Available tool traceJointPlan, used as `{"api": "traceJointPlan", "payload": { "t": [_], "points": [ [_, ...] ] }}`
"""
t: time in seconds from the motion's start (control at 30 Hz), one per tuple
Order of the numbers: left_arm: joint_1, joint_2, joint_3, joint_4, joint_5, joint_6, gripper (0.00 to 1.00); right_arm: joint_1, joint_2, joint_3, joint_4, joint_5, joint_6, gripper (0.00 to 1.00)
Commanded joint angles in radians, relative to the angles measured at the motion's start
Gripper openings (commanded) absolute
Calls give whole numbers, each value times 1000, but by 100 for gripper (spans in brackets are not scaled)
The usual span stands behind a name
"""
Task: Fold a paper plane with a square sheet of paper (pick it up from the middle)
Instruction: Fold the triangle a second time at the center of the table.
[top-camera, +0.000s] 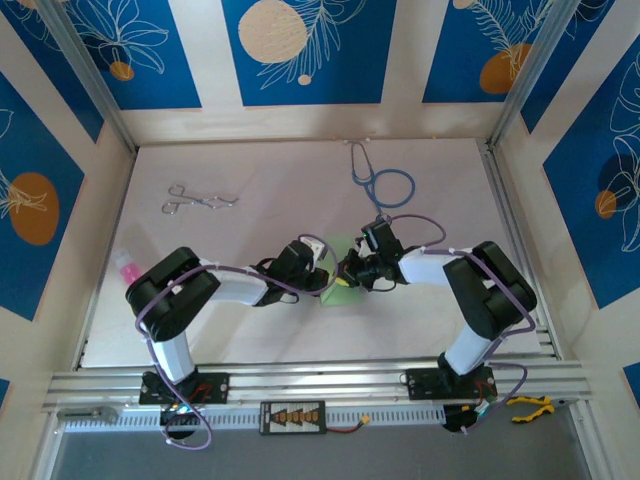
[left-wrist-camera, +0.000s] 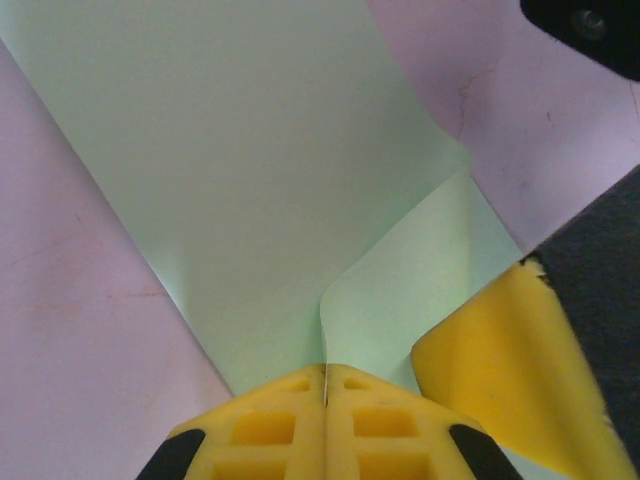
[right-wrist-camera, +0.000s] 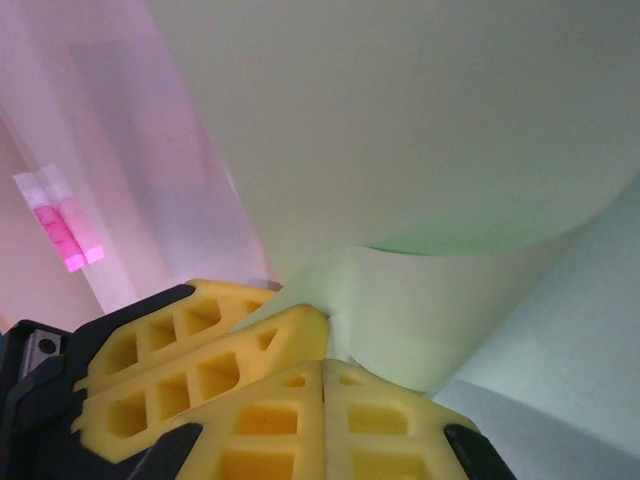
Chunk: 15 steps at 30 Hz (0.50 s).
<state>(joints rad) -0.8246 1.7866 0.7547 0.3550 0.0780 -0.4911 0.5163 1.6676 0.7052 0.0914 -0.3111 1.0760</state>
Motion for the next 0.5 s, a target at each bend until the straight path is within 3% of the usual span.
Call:
{"api": "traceJointPlan", "payload": {
  "t": [0.0,0.47],
  "points": [
    [9,17,1,-86,20,11,0,-7,21,-16,-2,-5,0,0],
    [10,26,11,-100,29,14,0,-21,-47,-43,-27,20,-15,0]
  ]
}}
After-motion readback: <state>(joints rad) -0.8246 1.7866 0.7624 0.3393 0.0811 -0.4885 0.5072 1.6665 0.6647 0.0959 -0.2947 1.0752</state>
